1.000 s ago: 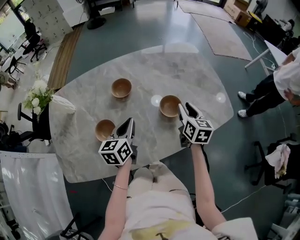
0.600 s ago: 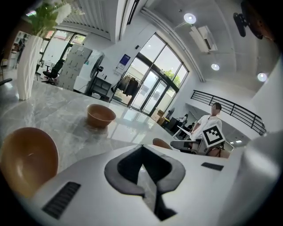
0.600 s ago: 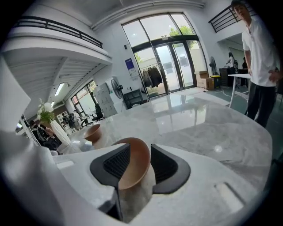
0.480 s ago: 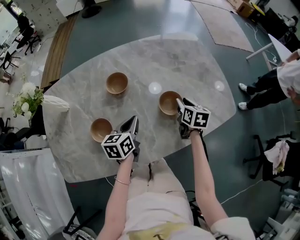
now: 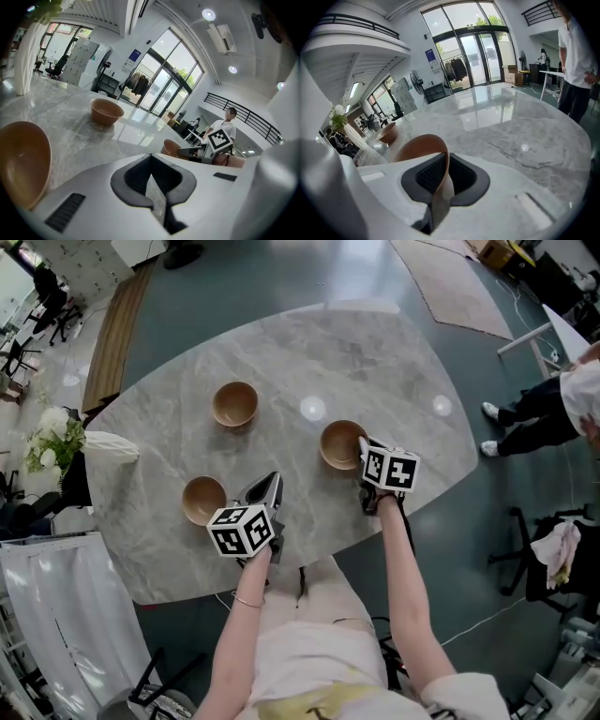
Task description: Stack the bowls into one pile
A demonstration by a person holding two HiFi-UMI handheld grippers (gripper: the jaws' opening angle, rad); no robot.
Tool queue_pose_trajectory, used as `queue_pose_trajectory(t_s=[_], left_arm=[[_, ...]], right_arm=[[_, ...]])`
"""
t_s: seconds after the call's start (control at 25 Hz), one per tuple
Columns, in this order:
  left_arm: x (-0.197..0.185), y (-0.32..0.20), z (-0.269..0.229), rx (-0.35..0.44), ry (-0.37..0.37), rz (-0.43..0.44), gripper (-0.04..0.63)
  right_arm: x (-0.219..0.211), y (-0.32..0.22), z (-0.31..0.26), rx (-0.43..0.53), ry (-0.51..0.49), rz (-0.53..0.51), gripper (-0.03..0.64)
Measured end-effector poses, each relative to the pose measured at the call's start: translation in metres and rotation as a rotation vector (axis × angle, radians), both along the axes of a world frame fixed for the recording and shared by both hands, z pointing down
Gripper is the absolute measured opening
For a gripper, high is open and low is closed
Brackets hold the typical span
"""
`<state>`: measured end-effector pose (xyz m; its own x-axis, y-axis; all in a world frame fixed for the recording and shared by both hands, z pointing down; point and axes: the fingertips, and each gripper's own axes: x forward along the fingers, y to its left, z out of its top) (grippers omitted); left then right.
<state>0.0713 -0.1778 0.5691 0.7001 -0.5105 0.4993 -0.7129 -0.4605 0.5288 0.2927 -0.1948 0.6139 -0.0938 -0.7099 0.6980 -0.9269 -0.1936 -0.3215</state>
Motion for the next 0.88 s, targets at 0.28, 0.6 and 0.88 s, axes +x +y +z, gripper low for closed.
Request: queue_pose_trajectory(t_s=[0.28,0.6,0.88], left_arm=[[-0.013,-0.003,-0.007,0.012,0.015,-0.043,0.000],[-0.037,-0.004,-0.020,0.044,0.037,-0.113,0.000],[-0.057,-0.007,-0.035,0.076,0.065,-0.175,0.000]], right_arm=[[-0.013,-0.009,-0.013,0.046,-0.044,-0.035,0.025],[-0.041,-0.026,-0.037,0.108,-0.102,-0.079,0.025],[-0.070,-0.044,-0.056,0.147,-0.149,-0.115,0.025]])
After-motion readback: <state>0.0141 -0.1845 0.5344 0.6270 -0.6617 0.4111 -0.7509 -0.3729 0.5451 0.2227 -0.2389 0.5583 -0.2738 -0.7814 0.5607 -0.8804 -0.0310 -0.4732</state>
